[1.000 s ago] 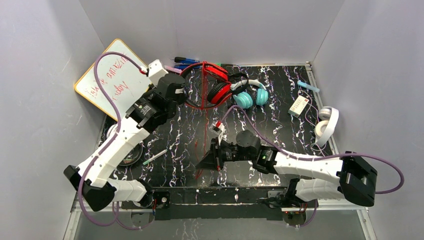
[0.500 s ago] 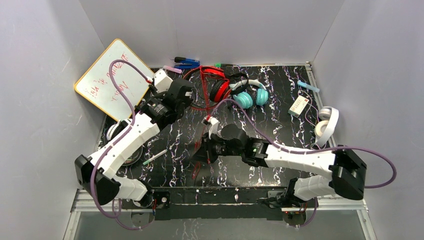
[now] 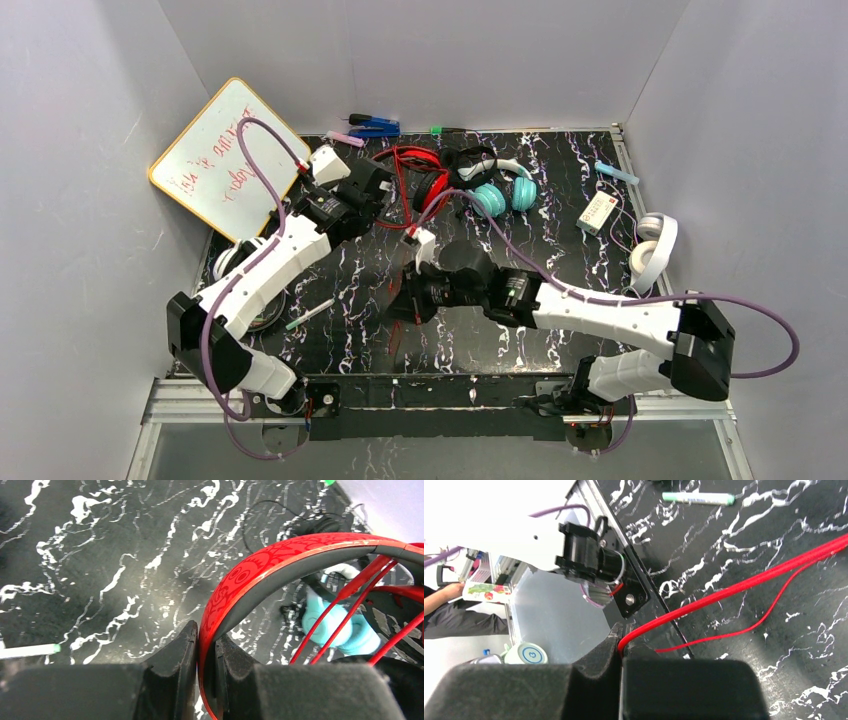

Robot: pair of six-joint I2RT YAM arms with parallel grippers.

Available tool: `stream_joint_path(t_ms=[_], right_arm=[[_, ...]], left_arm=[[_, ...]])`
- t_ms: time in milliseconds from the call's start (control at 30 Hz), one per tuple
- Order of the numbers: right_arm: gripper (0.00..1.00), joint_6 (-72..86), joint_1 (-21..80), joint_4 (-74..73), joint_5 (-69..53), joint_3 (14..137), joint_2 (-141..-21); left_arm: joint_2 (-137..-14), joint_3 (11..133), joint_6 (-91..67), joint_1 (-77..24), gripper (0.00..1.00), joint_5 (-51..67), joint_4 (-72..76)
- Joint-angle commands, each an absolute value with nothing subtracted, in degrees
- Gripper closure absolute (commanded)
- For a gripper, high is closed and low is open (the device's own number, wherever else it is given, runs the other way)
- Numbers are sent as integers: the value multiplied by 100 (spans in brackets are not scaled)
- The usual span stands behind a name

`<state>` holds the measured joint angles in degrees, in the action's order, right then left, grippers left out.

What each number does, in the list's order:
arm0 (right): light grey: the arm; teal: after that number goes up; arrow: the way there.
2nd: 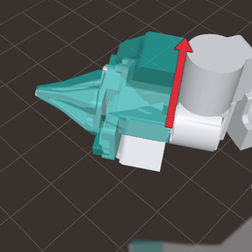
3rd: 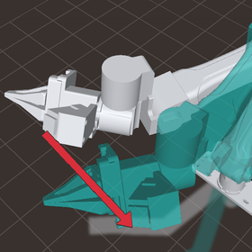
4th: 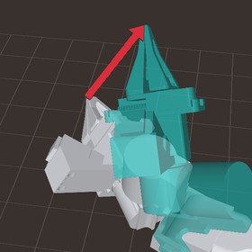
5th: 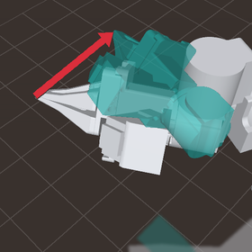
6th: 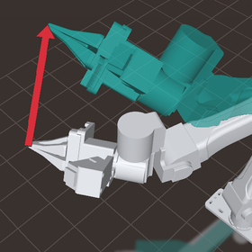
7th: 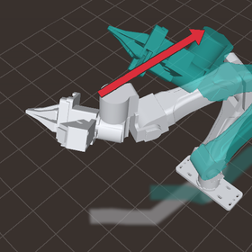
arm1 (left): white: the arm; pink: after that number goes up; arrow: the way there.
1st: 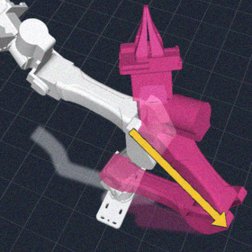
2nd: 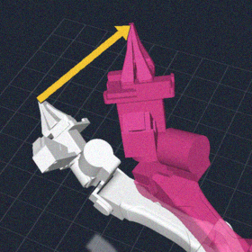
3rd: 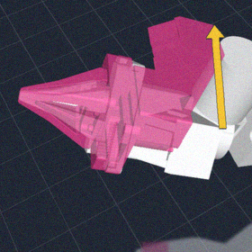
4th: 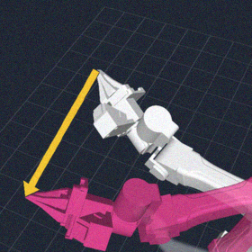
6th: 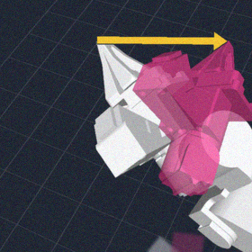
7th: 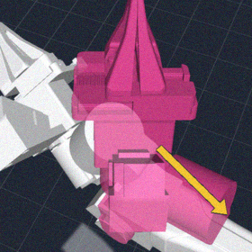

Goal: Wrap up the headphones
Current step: Wrap the headphones cable around the headphones.

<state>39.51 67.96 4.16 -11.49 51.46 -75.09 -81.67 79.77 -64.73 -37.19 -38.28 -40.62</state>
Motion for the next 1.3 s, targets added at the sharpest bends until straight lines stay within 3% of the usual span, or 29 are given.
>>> stream_joint_path(t_ms=[0, 333, 567, 800, 900, 1267], right_arm=[[99, 3544, 6835, -511, -939, 6160, -7268], [99, 2630, 6215, -3102, -416, 8333, -8015], [96, 2039, 5488, -3869, -513, 8788, -8099], [93, 1574, 5273, -4373, 372, 9036, -8373], [87, 1478, 5223, -4458, 734, 9070, -8464], [87, 1341, 5051, -4418, 869, 8947, -8548]], left_arm=[[-7948, 7663, -6309, -3666, 100, -4709, -3901], [-7657, 7083, -3361, -3700, 100, -5653, -3647], [-6849, 6363, -1293, -3720, 100, -3755, -2957], [-6604, 6465, -715, -3761, 100, -2257, -3396], [-6767, 6559, -641, -3776, 100, -2049, -3753], [-6806, 6599, -633, -3832, 100, -1686, -4047]])
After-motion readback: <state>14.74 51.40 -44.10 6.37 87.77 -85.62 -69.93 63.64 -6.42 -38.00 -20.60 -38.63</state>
